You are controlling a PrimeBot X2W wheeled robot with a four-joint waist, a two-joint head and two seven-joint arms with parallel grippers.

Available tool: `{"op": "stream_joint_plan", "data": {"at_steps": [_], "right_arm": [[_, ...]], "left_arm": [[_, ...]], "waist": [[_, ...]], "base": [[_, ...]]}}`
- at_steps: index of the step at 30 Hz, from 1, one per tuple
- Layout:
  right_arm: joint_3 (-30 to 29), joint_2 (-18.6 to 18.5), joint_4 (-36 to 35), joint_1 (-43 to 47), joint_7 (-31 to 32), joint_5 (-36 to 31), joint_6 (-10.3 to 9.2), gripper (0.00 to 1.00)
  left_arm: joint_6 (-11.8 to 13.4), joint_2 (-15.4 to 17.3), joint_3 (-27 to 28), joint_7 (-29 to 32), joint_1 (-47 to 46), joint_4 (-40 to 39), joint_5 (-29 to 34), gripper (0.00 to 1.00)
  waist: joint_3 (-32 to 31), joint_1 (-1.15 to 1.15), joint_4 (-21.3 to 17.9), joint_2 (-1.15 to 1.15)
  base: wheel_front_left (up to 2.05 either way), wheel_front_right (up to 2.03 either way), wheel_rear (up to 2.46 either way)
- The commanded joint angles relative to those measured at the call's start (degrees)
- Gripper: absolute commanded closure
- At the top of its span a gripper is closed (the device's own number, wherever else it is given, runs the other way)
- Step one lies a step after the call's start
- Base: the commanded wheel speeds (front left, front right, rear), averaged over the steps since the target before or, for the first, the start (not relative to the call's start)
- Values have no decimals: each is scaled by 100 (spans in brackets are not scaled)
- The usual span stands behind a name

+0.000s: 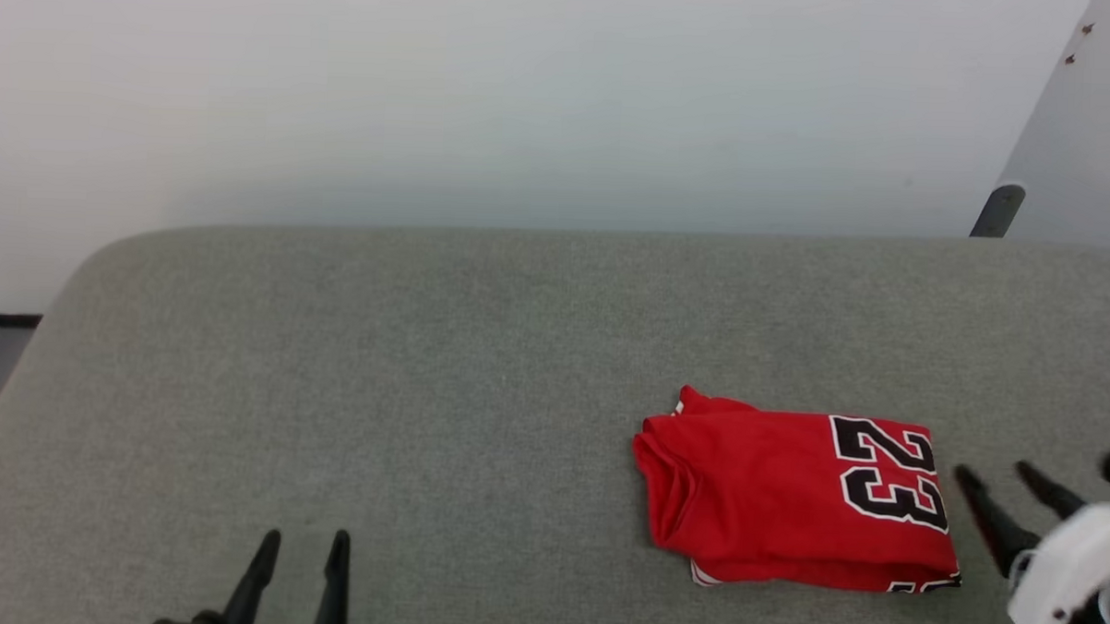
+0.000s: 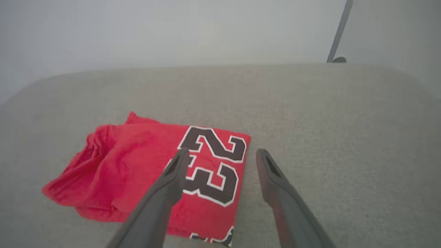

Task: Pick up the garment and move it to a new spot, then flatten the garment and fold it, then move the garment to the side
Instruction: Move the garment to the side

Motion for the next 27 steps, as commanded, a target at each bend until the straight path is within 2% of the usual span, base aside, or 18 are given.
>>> {"op": "stream_joint_plan", "data": {"at_steps": [1, 2, 7, 12, 18, 25, 26, 27], "right_arm": [[182, -64, 179, -329, 683, 205, -5, 0], [182, -64, 179, -329, 683, 205, -5, 0], [392, -299, 778, -974, 2467, 538, -5, 0], [434, -304, 1081, -1386, 3310, 465, -5, 0], [506, -214, 1531, -1746, 3579, 258, -5, 0], [575, 29, 2093, -1851, 3421, 278, -5, 0], [584, 63, 2119, -1864, 3350, 321, -5, 53], [606, 92, 2129, -1863, 3289, 372, -5, 100]], "left_arm": [[6, -32, -67, 8, -113, 68, -7, 0], [6, -32, -67, 8, -113, 68, -7, 0], [-20, -72, -230, 8, -388, 237, -5, 0], [-26, -129, -257, -4, -710, 340, -12, 0], [-51, -210, -398, -15, -1061, 437, 98, 0], [-69, -257, -443, -14, -1345, 535, 147, 0], [-74, -261, -432, -14, -1371, 545, 151, 0], [-76, -262, -425, -14, -1396, 559, 155, 0]], "waist": [[111, 0, 53, 0], [111, 0, 53, 0], [323, 0, 227, 0], [598, 0, 393, 0], [1010, 0, 512, 0], [1261, 0, 598, 0], [1272, 0, 596, 0], [1275, 0, 588, 0]], "base": [[0, 0, 0], [0, 0, 0], [0, 0, 0], [0, 0, 0], [0, 0, 0], [0, 0, 0], [0, 0, 0], [0, 0, 0]]}}
